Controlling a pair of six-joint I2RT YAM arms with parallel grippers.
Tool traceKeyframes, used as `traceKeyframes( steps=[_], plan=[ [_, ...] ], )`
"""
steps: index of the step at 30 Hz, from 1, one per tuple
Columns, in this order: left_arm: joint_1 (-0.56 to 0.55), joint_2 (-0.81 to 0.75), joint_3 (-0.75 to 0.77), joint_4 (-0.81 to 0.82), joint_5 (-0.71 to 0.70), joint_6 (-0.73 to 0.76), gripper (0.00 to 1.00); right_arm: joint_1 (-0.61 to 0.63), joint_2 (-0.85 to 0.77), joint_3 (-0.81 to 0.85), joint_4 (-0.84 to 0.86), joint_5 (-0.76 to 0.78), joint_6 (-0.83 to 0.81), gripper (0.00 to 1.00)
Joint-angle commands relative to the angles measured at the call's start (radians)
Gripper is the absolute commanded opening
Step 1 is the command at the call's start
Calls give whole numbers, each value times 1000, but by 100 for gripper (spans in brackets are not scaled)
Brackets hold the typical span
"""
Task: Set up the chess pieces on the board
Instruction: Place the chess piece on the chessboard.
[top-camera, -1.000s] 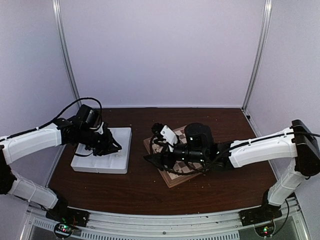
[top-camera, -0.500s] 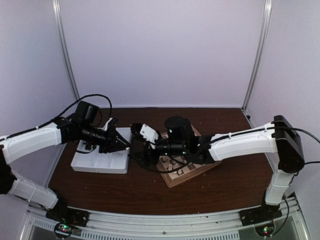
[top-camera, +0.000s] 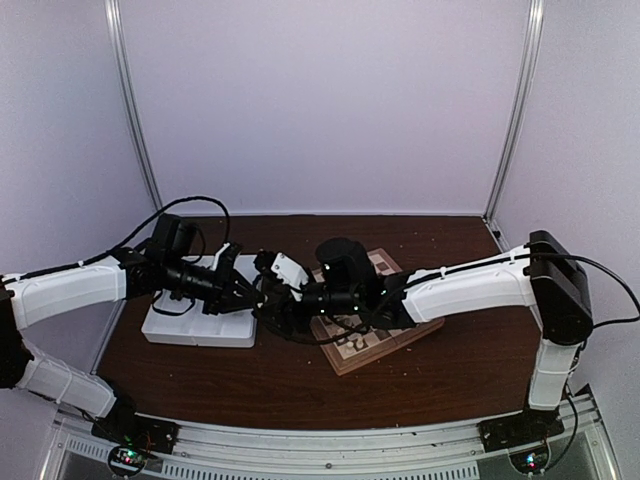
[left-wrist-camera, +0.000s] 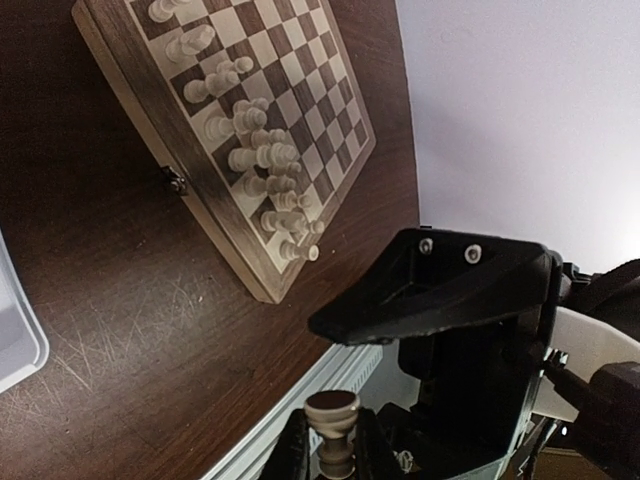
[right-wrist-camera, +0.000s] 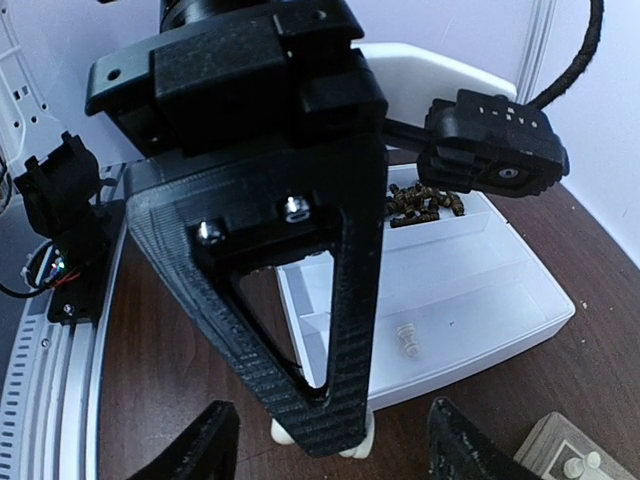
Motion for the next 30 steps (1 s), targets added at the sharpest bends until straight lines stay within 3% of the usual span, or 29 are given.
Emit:
traceKeyframes(
  steps=[1,10,16,22,30],
  plan=[
    [0,4,-3,85,34,4,8,-3,11,31,17,-6,45,60],
    [0,6,-6,79,33,11,8,-13,9,18,38,-21,74,37],
    [1,-1,-6,72,26,11,9,-18,5,13,50,-32,87,30],
    [4,-34,-17,70,-11,34,30,-22,-1,-1,59,-43,99,26],
    [57,-120,-15,35,-71,150,42,-37,-45,-36,60,-59,138,26]
  ],
)
